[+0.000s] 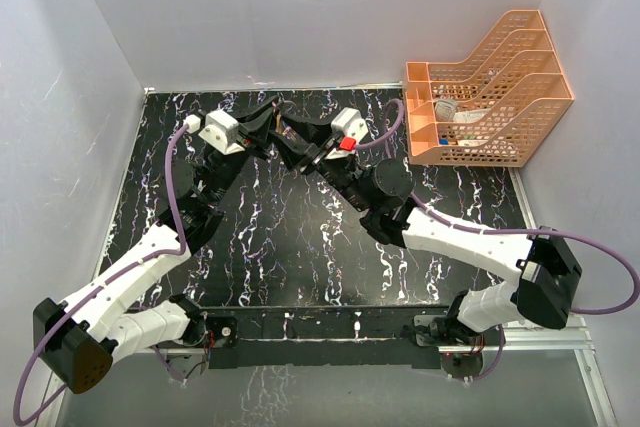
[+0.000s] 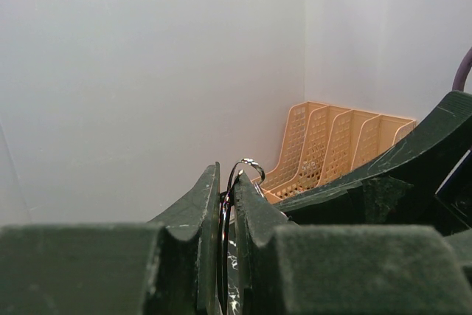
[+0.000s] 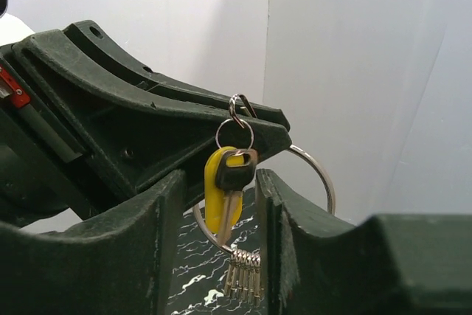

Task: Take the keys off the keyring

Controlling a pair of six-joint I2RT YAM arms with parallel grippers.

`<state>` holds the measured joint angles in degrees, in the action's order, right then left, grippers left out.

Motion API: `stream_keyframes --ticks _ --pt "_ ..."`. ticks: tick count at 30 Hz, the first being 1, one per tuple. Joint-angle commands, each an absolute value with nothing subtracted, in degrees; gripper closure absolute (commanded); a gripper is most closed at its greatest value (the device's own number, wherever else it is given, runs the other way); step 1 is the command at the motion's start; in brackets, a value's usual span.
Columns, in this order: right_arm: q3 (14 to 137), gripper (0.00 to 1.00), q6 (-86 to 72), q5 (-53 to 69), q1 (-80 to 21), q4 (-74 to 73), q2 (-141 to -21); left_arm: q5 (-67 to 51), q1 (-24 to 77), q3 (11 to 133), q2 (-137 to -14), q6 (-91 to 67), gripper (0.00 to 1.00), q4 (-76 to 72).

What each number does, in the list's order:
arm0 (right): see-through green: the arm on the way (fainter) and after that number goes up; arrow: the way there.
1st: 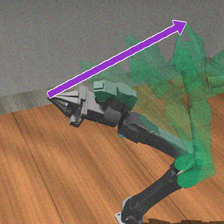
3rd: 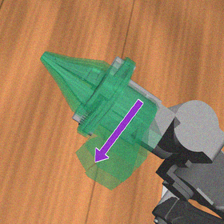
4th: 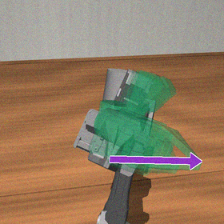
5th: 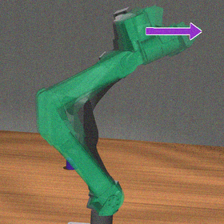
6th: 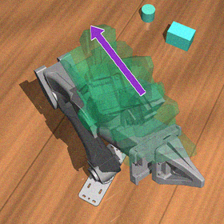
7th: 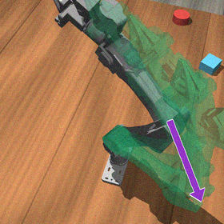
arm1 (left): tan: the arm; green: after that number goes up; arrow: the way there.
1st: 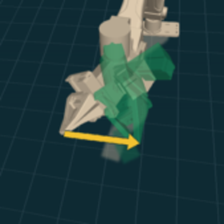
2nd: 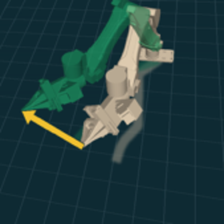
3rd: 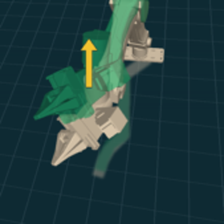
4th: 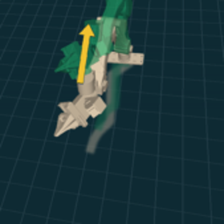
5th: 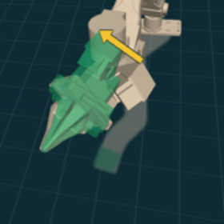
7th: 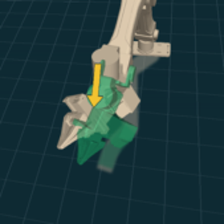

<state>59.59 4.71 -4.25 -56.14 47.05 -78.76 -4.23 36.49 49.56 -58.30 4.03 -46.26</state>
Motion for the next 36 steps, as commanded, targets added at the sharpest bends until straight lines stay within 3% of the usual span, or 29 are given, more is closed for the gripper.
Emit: stream_keyframes --ticks 1,7,12,36 --pt "62.68 0.64 6.28 -4.56 -55.9 48.65 -78.66 -4.84 36.6 49.58 -56.43 3.54 1.0 -50.06" --pt "63.32 0.79 7.11 -4.52 -55.88 47.35 -78.9 -4.66 36.57 49.64 -56.87 3.17 1.0 -50.68" --pt "63.68 1.0 7.7 -4.66 -55.88 45.87 -79.1 -4.41 36.57 49.65 -56.71 3.17 1.0 -51.03" --pt "59.61 1.0 13.32 -11.04 -55.9 40.77 -73.35 -7.7 36.56 53.78 -57.42 11.86 1.0 -44.11"
